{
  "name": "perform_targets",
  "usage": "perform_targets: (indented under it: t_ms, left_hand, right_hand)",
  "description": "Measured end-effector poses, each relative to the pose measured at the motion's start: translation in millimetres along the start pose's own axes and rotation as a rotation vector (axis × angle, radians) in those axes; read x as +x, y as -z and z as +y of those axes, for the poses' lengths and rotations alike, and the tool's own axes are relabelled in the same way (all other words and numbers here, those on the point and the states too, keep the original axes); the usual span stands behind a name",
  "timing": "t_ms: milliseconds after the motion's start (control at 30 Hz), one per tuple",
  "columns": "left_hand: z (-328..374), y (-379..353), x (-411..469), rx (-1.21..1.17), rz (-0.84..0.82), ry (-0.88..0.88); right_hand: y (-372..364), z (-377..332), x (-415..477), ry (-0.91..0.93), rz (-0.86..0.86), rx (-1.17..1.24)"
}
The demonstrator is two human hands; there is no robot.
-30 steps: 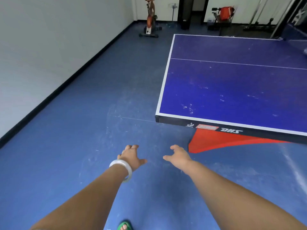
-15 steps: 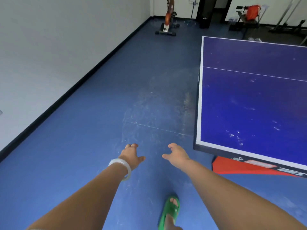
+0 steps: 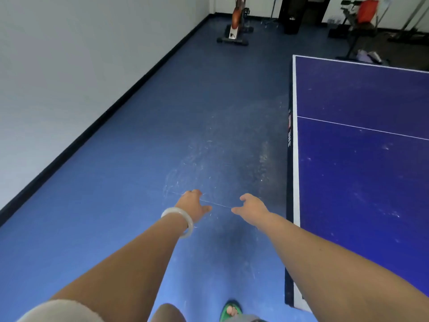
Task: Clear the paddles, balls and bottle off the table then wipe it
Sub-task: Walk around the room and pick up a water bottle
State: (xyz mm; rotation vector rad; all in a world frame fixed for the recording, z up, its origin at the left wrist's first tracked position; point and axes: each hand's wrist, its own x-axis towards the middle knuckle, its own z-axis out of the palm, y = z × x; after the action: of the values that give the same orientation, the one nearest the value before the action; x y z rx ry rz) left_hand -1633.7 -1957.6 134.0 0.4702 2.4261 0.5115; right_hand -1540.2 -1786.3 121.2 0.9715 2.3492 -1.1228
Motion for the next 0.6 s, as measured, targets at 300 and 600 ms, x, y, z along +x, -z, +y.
perform_targets:
  t_ms: [300, 600]
  left_hand:
    - [28.0, 87.7, 181.7, 0.137, -0.088, -0.101]
    - [83.0, 199.3, 358.7, 0.263, -0.173, -0.32]
  right_hand:
    - [56.3, -77.8, 145.0, -0.091, 0.081, 0.074]
    - [123.1, -161.8, 263.1, -0.249, 0.267, 0.176]
